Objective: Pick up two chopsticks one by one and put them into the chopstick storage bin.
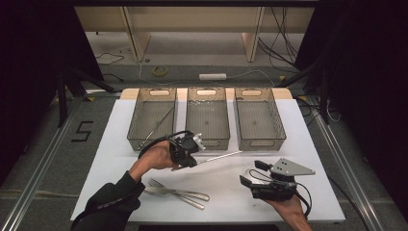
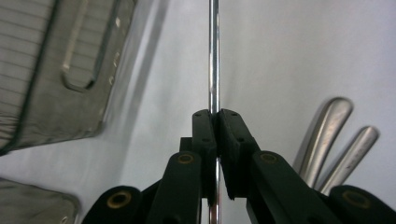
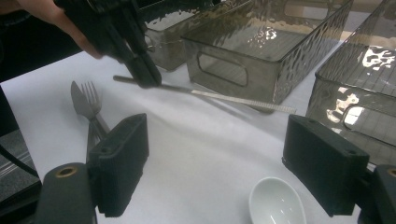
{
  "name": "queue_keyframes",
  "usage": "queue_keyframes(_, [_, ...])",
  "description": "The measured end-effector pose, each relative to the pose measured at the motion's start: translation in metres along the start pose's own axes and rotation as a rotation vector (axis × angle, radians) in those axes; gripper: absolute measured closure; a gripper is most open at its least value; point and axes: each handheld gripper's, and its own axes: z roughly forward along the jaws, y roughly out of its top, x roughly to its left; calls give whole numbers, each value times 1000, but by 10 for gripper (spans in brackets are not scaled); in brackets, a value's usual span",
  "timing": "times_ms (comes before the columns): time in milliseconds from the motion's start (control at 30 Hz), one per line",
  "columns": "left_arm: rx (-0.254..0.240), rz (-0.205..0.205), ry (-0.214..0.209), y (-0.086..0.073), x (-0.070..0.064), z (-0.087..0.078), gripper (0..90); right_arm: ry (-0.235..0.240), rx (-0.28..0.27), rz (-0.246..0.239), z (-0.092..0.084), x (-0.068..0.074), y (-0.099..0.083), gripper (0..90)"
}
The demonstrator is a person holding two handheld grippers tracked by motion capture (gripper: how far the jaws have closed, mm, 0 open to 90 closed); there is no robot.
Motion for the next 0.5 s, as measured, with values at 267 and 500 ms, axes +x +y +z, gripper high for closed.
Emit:
queue_keyframes(267, [-149, -25, 56, 1, 0, -37, 848, -1, 0, 0, 0, 0, 0, 233])
queue_keyframes(500, [-257, -96, 140, -9, 13, -62, 848, -2, 2, -1, 0, 0, 0, 233])
